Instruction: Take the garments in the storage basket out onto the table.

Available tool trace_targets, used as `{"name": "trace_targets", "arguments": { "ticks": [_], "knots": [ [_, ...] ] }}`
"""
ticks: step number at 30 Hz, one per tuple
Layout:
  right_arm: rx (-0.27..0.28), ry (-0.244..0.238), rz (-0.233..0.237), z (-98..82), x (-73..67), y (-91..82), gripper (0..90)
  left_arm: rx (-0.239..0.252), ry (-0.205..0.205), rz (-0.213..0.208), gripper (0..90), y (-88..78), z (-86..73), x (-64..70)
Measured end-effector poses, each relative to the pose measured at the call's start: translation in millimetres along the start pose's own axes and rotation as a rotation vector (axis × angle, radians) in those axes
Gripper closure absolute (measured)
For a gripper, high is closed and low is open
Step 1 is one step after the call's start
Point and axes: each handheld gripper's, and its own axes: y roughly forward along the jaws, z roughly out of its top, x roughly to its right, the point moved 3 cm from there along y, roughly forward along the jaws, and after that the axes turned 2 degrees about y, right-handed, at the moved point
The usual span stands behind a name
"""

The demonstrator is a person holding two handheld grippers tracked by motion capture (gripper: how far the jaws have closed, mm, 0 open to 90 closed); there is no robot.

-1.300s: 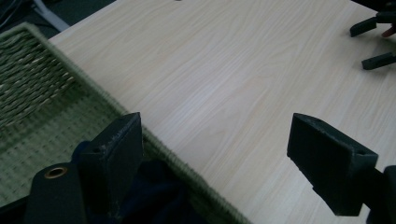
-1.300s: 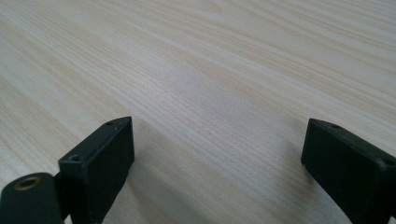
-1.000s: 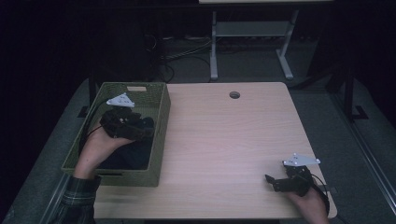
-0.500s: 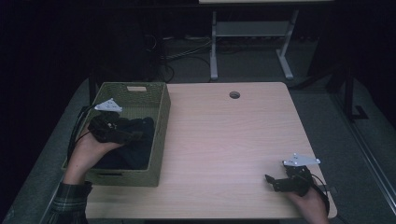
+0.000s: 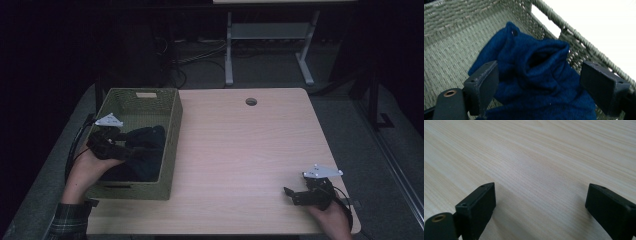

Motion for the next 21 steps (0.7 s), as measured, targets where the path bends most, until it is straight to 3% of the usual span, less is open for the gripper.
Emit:
{"name": "trace_targets", "arguments": {
  "ticks": [5, 9, 21],
  "knots": [
    [0.0, 0.0, 0.0, 0.0, 0.0, 0.0, 9.2, -0.026, 0.0, -0.002, 14.0, 3.2, -7.5, -0.8],
    [0.0, 0.0, -0.001, 0.0, 0.0, 0.0, 9.2, -0.044, -0.022, 0.024, 13.7, 6.6, -12.0, -8.6],
    [0.0, 0.0, 0.0, 0.0, 0.0, 0.0, 9.2, -0.083, -0.094, 0.01, 13.1, 29.3, -21.7, -24.7]
  ]
}}
